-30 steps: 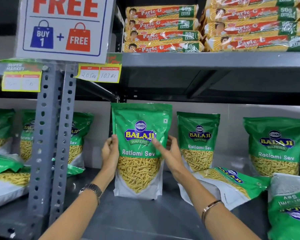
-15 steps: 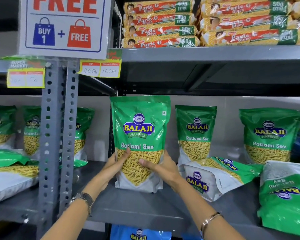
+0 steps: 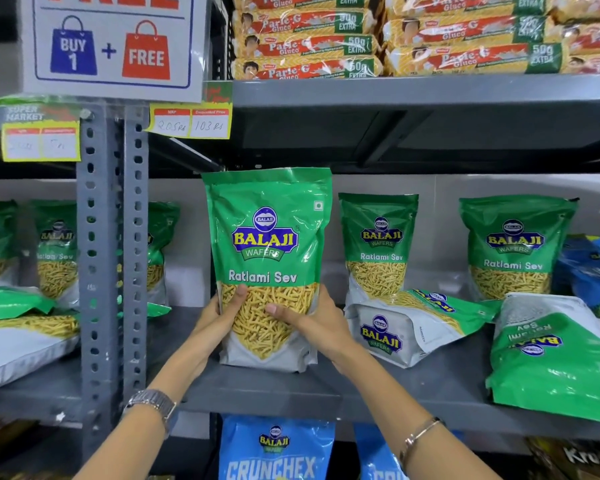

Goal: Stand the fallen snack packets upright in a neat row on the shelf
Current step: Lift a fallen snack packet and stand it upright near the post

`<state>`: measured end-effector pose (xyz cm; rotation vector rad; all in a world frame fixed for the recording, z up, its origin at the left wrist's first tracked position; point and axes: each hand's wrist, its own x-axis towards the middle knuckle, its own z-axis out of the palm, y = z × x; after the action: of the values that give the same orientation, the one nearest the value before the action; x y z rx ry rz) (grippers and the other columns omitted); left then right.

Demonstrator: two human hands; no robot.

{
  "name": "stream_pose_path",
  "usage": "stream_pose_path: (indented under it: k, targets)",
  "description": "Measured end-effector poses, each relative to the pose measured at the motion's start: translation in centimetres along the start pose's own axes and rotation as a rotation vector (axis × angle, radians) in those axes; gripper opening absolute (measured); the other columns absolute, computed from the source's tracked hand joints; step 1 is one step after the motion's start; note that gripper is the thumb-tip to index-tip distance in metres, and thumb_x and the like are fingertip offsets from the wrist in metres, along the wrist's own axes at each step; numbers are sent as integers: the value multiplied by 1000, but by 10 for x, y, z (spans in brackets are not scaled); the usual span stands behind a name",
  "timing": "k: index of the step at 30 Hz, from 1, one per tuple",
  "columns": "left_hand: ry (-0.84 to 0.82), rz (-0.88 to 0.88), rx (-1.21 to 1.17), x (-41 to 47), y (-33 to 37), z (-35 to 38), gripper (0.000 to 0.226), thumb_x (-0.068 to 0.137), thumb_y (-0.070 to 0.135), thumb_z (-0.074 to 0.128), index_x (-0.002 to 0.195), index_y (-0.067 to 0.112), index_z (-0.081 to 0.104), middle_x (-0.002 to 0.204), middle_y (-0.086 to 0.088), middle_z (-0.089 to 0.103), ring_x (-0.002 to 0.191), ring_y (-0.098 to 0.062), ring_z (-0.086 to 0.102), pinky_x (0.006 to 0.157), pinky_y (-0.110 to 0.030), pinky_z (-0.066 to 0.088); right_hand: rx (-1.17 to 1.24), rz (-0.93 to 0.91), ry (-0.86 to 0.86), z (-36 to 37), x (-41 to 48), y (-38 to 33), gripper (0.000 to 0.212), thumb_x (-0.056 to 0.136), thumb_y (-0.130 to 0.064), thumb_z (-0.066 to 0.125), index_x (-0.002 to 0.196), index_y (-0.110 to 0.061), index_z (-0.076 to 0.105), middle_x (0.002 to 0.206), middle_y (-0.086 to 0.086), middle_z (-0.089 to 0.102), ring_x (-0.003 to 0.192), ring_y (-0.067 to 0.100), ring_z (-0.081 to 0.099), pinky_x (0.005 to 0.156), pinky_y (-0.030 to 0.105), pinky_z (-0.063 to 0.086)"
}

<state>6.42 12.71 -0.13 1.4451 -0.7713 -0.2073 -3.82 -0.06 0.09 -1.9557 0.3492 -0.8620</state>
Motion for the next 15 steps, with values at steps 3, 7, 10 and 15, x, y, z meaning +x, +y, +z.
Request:
stream_pose_path:
  k: [3, 7, 10, 15]
  targets:
    - [4, 18, -17, -4, 0, 1, 68, 72, 56, 46, 128, 20, 42, 122, -4, 56, 98, -17, 51, 89, -28, 36, 31, 5, -8, 1, -1, -1, 80, 40, -71, 76, 105, -36, 46, 110, -11, 67, 103, 13, 63, 97, 42, 49]
    - [112, 25, -50, -7, -4, 3, 64, 80, 54, 42, 130, 14, 40, 132, -11, 52, 107, -21, 51, 89, -28, 36, 102, 4, -65, -4, -11, -4, 72, 60, -51, 79, 114, -28, 37, 117, -8, 60, 114, 16, 57, 102, 39, 45]
    - [308, 240, -83, -14, -7, 14, 97, 59, 77, 49, 131, 14, 36, 135, -8, 46, 120, -17, 46, 94, -25, 34, 82, -38, 29, -21, -24, -1, 81, 70, -48, 73, 133, -22, 30, 120, -6, 50, 119, 16, 49, 98, 32, 41]
    - [428, 680, -168, -36, 30, 71, 42, 74, 53, 58, 113, 41, 48, 119, 15, 53, 115, -7, 52, 96, -22, 41, -33, -178, 410, -81, -28, 5, 73, 71, -45, 73, 131, -21, 40, 124, -6, 53, 121, 13, 48, 98, 32, 40]
